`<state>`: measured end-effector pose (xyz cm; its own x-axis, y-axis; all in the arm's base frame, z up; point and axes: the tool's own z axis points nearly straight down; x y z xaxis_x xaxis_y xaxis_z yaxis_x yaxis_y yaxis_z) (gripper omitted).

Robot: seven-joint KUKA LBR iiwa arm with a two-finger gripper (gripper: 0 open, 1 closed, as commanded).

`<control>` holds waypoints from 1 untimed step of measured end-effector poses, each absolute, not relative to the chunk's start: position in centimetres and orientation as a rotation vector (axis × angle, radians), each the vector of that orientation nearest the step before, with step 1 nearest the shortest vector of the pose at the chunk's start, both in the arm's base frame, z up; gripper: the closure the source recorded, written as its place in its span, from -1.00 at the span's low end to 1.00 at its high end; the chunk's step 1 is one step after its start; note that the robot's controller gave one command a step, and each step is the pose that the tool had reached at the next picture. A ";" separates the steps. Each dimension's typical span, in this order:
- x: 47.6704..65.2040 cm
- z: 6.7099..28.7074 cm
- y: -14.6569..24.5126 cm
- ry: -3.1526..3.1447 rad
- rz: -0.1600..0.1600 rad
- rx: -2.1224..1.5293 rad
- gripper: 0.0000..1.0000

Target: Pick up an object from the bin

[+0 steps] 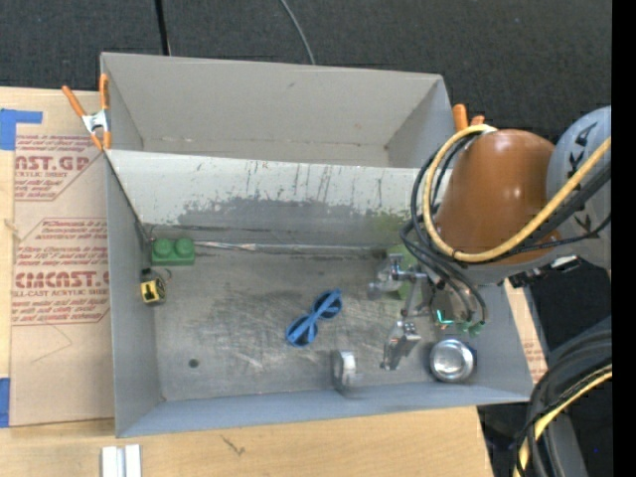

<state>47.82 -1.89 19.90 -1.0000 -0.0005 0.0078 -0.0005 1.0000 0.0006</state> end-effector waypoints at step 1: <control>50.6 7.1 5.3 -3.150 -0.001 -0.096 -1.00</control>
Offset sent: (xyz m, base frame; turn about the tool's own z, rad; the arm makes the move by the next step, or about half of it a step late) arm 0.0250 0.0710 -0.1290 0.0622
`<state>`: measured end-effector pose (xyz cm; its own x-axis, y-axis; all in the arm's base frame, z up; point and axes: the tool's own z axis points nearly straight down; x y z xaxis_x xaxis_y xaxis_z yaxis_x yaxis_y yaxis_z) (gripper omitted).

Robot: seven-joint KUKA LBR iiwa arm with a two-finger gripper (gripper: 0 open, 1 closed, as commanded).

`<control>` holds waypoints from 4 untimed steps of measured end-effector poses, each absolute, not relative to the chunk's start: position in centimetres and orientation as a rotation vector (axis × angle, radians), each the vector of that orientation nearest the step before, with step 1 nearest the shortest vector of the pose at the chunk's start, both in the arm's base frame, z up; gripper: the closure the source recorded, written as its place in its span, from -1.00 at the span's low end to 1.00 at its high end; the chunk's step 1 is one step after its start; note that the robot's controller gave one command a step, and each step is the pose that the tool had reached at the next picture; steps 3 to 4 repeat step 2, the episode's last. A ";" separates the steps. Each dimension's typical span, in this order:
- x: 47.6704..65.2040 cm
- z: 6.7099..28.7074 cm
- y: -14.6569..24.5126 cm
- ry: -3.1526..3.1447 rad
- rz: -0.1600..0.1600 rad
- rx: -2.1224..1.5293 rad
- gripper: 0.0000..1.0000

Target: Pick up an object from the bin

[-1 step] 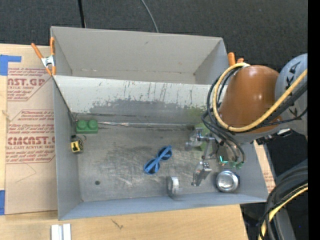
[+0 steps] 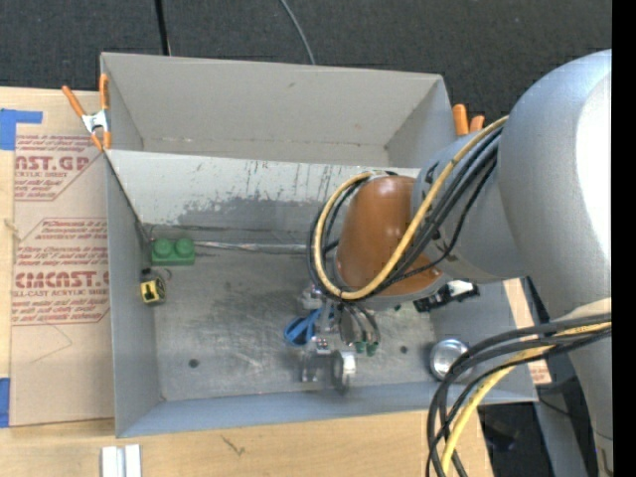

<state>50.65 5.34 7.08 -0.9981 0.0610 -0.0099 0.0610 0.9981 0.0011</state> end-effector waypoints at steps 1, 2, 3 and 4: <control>50.2 7.3 5.3 3.151 0.001 0.093 1.00; 49.4 22.4 5.3 3.133 0.003 0.041 1.00; 49.4 22.4 5.3 3.133 0.003 0.041 1.00; 49.4 22.4 5.3 3.133 0.003 0.041 1.00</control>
Offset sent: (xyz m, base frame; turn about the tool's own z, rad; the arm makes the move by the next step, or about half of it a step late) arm 0.0000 0.0000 0.0000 0.0000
